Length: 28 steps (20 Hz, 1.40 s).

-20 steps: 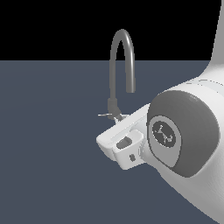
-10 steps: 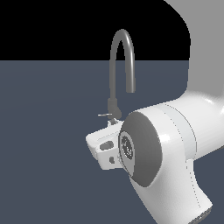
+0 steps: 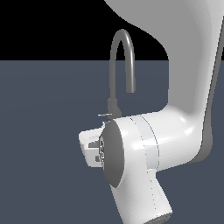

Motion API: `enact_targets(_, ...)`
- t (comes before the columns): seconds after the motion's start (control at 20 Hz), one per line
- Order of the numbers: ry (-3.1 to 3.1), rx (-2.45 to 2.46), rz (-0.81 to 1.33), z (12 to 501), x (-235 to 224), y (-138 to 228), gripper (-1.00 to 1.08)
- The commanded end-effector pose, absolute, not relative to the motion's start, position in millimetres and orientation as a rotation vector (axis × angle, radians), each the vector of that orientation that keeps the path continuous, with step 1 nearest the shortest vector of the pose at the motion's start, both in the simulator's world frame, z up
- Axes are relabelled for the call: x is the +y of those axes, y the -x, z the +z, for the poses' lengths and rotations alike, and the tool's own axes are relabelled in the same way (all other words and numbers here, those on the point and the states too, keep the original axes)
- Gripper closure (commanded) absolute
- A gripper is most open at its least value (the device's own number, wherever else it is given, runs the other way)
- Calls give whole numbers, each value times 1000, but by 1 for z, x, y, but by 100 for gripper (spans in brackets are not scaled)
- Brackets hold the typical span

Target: Turn on the faucet by rotating a designated handle.

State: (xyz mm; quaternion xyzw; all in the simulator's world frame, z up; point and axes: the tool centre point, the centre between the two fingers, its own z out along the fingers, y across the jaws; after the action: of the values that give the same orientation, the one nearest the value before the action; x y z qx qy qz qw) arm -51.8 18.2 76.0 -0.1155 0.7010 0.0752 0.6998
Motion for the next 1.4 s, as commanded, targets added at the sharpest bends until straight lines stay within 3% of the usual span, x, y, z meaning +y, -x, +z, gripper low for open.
enact_targets(0.0, 225, 1562, 170, 73, 21, 49, 108)
enact_targets(0.65, 180, 1563, 174, 70, 26, 44, 108)
enact_targets(1.35, 184, 1572, 179, 101, 39, 47, 108)
